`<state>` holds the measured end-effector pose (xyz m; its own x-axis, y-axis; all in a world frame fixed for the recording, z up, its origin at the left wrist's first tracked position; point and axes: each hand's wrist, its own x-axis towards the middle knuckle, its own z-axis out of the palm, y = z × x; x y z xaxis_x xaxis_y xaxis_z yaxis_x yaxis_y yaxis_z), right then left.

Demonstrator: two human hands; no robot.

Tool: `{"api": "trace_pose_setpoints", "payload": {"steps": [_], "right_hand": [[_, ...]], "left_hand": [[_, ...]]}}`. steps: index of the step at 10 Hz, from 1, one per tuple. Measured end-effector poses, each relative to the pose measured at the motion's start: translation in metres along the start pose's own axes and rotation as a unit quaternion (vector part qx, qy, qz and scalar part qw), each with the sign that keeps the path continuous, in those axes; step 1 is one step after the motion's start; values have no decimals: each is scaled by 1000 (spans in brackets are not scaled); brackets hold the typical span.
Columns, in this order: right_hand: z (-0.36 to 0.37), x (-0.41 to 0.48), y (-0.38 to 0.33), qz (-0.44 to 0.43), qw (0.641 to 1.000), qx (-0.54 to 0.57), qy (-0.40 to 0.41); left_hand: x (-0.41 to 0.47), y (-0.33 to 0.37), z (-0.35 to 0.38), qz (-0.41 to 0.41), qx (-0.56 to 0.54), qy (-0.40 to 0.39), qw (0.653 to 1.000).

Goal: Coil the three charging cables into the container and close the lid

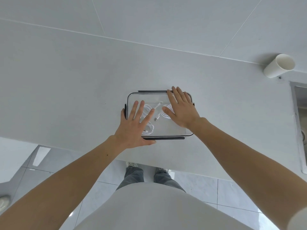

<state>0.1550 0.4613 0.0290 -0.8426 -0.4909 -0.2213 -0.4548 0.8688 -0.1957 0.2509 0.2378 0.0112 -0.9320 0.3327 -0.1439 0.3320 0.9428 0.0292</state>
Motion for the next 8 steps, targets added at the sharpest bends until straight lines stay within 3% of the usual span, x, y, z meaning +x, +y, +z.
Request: {"api": "trace_pose_setpoints", "payload": {"steps": [5, 7, 8], "right_hand": [[7, -55, 10, -10, 999, 31, 31], [-1, -70, -14, 1, 998, 40, 56], [-5, -78, -33, 14, 995, 37, 93]], "left_hand": [[-4, 7, -24, -28, -37, -95, 994], [-25, 11, -37, -30, -72, -72, 994], [-35, 5, -45, -18, -81, -24, 996]]}}
